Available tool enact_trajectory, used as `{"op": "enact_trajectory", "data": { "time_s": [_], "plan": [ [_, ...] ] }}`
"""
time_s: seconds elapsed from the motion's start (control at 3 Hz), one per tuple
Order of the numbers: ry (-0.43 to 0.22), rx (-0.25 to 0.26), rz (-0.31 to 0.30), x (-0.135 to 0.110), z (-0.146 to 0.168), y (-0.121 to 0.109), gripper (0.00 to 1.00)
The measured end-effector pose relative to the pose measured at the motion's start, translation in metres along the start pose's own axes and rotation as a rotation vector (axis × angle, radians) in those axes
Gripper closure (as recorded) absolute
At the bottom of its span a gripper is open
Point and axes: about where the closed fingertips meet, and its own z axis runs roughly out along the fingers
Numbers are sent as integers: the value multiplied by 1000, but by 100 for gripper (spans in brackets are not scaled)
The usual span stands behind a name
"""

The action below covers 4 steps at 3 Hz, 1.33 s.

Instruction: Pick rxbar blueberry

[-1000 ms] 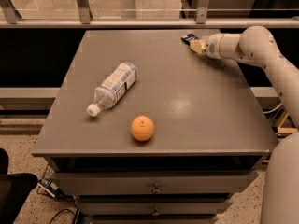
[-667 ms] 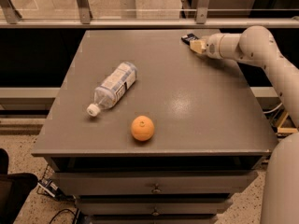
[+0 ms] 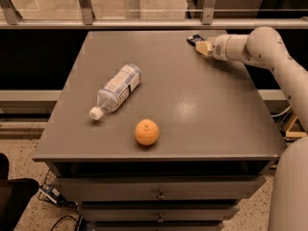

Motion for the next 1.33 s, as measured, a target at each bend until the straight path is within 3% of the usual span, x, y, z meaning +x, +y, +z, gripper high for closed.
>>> {"op": "enact_trajectory", "data": {
  "time_s": [1.33],
  "plan": [
    [0,0,0,0,0,0,100]
  ]
}}
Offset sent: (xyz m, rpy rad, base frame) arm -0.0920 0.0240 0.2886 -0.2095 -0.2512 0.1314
